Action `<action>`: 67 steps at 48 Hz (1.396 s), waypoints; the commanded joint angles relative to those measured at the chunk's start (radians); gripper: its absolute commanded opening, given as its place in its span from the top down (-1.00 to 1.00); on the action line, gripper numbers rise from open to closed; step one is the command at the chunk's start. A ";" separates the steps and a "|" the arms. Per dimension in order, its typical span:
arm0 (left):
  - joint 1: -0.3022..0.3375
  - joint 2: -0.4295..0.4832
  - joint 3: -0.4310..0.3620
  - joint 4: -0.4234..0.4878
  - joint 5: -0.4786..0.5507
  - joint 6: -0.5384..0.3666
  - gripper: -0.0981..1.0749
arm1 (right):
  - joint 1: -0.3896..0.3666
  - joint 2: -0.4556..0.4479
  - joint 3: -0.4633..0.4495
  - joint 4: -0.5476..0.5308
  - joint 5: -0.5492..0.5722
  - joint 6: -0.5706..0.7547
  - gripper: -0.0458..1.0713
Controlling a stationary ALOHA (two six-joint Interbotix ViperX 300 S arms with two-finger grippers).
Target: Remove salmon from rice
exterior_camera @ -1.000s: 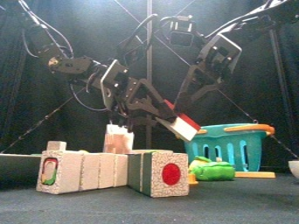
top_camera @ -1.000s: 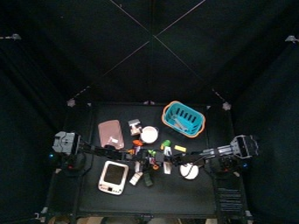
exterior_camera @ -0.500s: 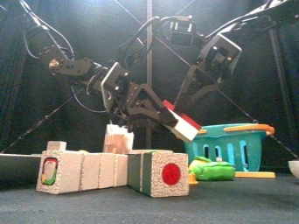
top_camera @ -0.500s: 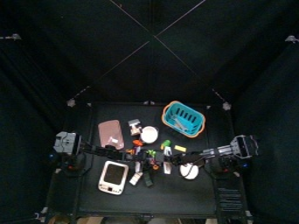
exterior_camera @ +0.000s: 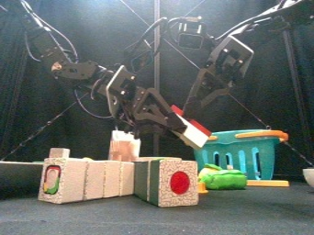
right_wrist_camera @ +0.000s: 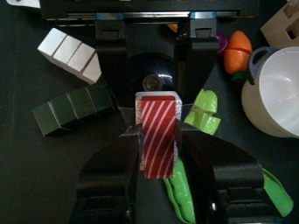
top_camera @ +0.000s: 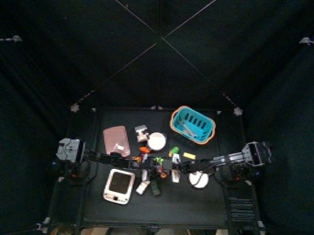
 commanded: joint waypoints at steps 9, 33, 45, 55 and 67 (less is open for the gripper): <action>0.003 -0.023 0.000 -0.002 -0.018 0.000 -0.03 | -0.003 -0.017 -0.009 0.005 -0.008 0.005 -0.02; 0.003 -0.063 0.055 -0.021 -0.063 0.000 -0.03 | -0.003 -0.026 0.008 0.028 -0.008 0.006 0.13; 0.003 -0.063 0.067 -0.021 -0.069 0.000 -0.03 | -0.003 -0.032 0.009 0.029 -0.003 0.006 0.13; 0.003 -0.063 0.075 -0.021 -0.067 0.000 -0.03 | -0.003 -0.057 0.020 0.032 -0.002 0.006 0.14; 0.003 -0.063 0.081 -0.021 -0.069 -0.002 -0.03 | -0.003 -0.077 0.041 0.051 -0.002 0.006 0.14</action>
